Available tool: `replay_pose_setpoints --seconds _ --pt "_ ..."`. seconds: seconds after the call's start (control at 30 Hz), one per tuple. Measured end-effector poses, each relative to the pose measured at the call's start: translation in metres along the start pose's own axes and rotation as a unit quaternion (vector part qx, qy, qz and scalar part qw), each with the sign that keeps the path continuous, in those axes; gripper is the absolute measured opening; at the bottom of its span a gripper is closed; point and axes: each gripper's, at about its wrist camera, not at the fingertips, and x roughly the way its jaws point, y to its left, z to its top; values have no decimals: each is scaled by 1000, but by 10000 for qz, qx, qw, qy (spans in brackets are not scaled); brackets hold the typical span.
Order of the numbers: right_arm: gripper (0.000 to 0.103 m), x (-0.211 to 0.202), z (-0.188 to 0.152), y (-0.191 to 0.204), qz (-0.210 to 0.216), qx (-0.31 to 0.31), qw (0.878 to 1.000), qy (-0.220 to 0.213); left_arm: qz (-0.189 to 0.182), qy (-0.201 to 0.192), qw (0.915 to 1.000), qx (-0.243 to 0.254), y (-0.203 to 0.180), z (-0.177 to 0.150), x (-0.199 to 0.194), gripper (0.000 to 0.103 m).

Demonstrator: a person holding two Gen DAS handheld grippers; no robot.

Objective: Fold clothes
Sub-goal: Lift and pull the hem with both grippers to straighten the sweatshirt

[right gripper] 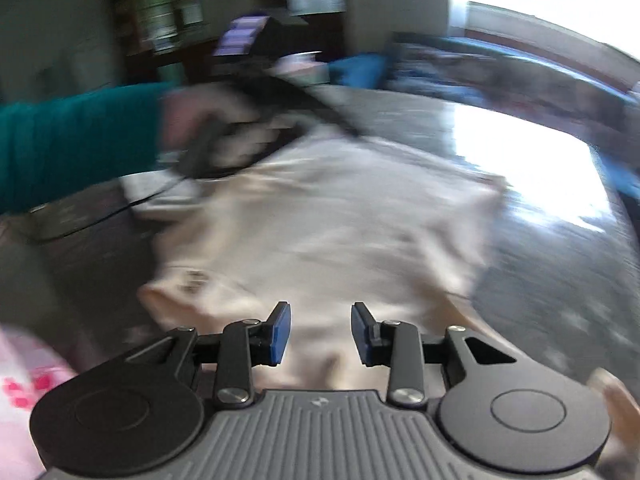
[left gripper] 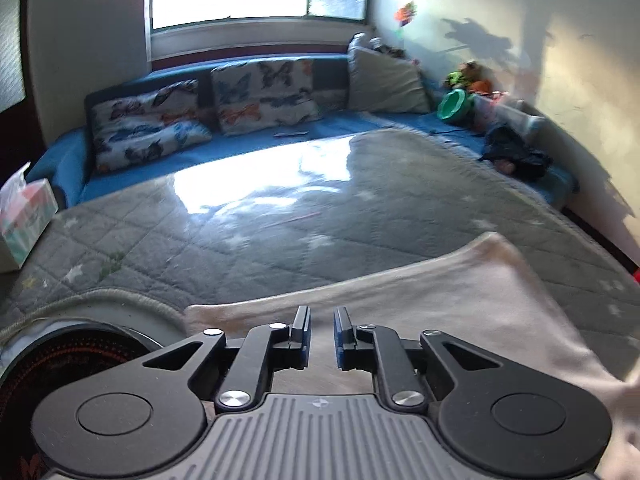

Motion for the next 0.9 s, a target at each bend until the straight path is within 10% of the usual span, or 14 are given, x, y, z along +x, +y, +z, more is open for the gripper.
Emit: replay_pose_setpoints --seconds 0.33,0.5,0.63,0.9 --pt "33 -15 -33 -84 -2294 1096 9671 -124 -1255 84 9905 557 -94 -55 -66 19" --pt "31 -5 -48 -101 -2640 1487 9530 -64 -1601 -90 9825 947 -134 -83 -96 25" --pt "4 -15 -58 -100 -2711 1532 9500 -254 -1853 -64 9779 969 -149 -99 -104 32" --pt "3 -67 -78 -91 -3123 1962 9236 -1042 -1959 44 9733 1197 -161 -115 -106 32"
